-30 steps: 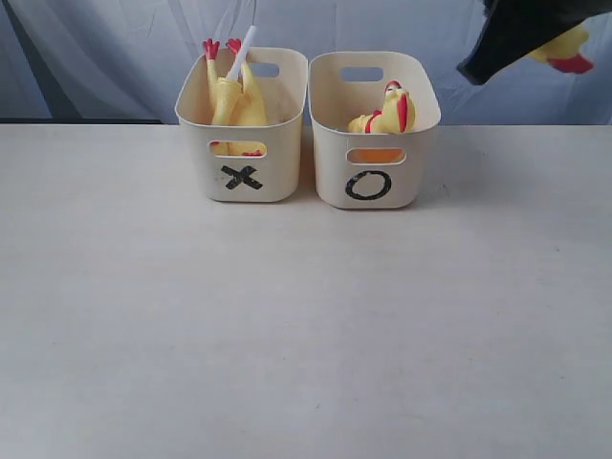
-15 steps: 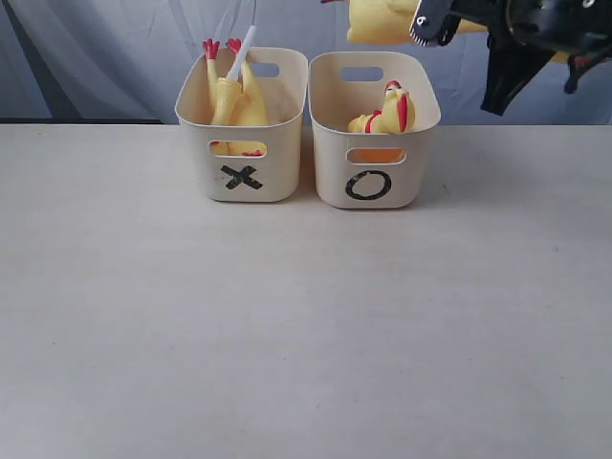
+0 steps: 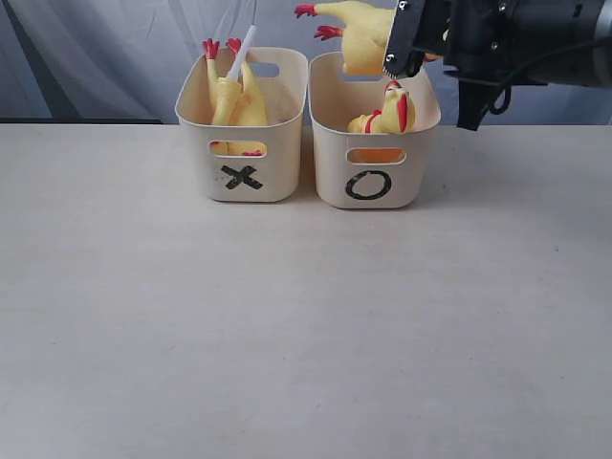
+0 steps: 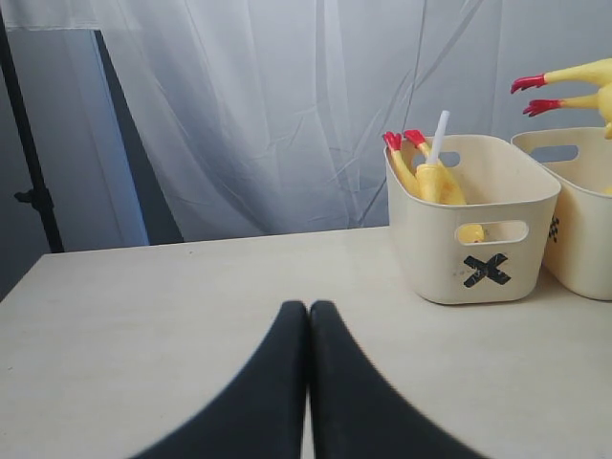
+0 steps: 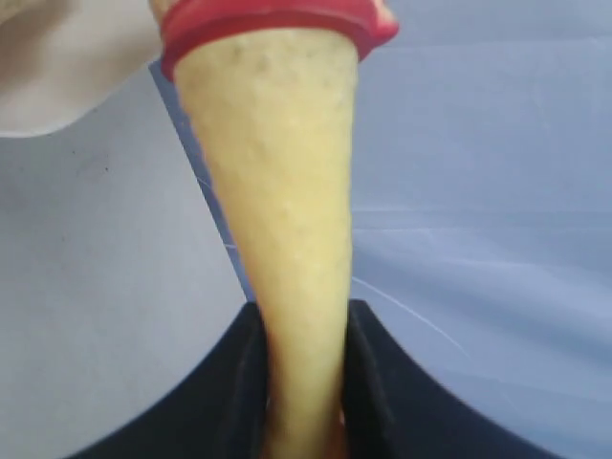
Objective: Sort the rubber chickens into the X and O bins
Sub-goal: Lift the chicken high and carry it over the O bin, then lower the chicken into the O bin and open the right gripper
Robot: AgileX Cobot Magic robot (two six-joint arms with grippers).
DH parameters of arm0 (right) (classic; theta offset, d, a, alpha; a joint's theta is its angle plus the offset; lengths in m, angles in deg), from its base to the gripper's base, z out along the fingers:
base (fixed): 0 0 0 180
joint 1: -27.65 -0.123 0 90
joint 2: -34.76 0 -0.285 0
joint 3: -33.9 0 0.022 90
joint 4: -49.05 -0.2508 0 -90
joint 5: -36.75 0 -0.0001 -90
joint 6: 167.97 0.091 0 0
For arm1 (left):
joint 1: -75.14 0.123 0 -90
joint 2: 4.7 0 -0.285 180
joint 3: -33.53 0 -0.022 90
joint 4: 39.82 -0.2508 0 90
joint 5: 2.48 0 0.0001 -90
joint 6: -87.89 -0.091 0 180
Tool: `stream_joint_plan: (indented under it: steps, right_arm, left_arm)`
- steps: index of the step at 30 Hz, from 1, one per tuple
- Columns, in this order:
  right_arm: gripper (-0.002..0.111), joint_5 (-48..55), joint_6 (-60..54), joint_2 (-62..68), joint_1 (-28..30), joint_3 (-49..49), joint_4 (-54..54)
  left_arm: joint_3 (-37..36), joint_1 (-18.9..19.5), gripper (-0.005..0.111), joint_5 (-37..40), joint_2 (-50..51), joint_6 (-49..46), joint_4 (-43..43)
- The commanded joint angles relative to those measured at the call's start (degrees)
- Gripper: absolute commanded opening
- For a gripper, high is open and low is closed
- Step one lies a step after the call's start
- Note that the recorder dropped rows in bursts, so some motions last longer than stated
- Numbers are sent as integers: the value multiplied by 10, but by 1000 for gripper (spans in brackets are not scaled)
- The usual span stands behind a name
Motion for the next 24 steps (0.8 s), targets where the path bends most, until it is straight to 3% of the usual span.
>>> stream_joint_plan:
  steps: [1, 16, 24]
  right_arm:
    - [-1, 19, 8, 18, -3, -7, 44]
    - [-1, 36, 9, 66, -3, -7, 116]
    - [-1, 56, 84, 70, -3, -16, 152]
  left_arm:
    - [-3, 0, 0, -1, -2, 4, 4]
    - [-3, 0, 0, -1, -2, 4, 4]
    - [-3, 0, 0, -1, -2, 4, 4]
